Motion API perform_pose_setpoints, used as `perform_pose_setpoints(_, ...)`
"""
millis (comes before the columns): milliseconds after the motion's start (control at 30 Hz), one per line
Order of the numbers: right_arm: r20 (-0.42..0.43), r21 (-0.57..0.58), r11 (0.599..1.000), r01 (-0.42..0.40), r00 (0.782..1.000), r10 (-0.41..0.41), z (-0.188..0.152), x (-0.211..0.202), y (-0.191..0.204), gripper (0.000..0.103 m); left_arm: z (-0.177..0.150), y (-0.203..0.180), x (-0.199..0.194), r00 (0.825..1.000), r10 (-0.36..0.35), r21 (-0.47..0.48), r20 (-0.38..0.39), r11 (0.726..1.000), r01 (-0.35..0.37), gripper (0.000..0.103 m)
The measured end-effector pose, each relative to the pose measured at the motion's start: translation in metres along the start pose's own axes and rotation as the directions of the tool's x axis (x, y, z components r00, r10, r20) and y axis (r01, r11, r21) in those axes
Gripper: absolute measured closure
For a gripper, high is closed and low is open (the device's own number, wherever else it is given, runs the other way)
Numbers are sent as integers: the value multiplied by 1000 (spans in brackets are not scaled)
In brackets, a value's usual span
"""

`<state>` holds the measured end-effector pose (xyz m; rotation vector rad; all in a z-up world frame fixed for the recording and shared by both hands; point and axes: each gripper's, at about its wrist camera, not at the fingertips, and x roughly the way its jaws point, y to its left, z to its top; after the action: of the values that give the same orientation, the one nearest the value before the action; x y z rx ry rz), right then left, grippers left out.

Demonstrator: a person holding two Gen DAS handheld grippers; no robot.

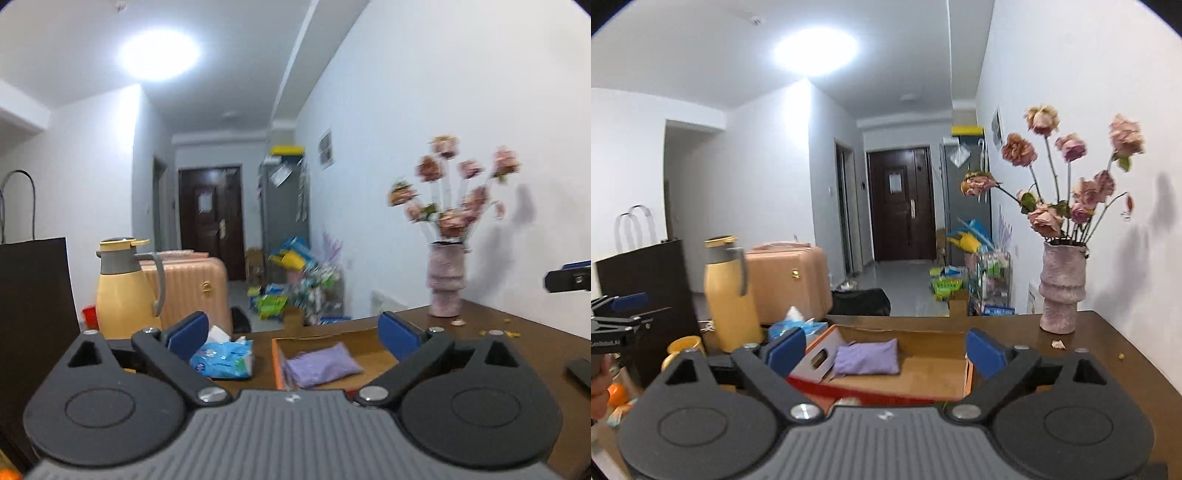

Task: Organize soft objects
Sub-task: 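Withdraw both grippers from the box back toward the soft items, then close the left gripper on the lilac rolled towel while the right gripper grasps it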

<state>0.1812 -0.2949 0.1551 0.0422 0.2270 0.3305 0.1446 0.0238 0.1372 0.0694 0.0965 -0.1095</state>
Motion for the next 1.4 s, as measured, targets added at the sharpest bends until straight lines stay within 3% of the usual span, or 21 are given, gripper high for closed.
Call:
perform_pose_setpoints(100,39,-55,998,44,998,-42,-41,-46,20,0,-32,-16,-43,1000,-25,-2,13,1000,25,0)
perform_pose_setpoints(200,37,-69,995,74,997,-72,-86,-78,37,0,-66,-23,-70,998,-54,-56,-33,997,52,0)
perform_pose_setpoints(267,4,-27,998,65,998,-65,-110,-92,43,0,-84,-24,-83,996,-55,-89,-64,995,50,0)
perform_pose_setpoints(367,-24,64,998,28,999,-27,-135,-107,44,0,-96,-32,-85,992,-65,-39,-107,997,61,0)
perform_pose_setpoints(433,-52,64,998,10,999,-6,-140,-105,42,0,-99,-35,-84,994,-48,1,-103,999,48,0)
perform_pose_setpoints(533,-58,44,996,74,996,-71,-140,-98,44,0,-105,-36,-83,995,-37,4,-93,999,37,0)
perform_pose_setpoints(867,-132,109,990,93,988,-79,-166,-60,29,0,-134,-34,-35,970,-87,-55,-225,996,76,0)
perform_pose_setpoints(1067,-182,128,992,1,983,23,-158,-14,29,14,-136,-15,13,961,-72,-121,-266,992,41,0)
perform_pose_setpoints(1133,-198,130,990,-56,977,82,-149,12,36,22,-133,-4,35,957,-68,-152,-283,988,25,5)
perform_pose_setpoints(1167,-206,140,986,-88,972,116,-144,26,39,30,-131,0,47,953,-66,-162,-296,987,18,13)
perform_pose_setpoints(1267,-241,194,967,-163,948,208,-134,78,45,57,-131,18,91,923,-103,-222,-370,975,19,33)
perform_pose_setpoints(1400,-300,242,955,-173,922,243,-133,149,57,65,-142,39,136,877,-184,-347,-444,937,21,46)
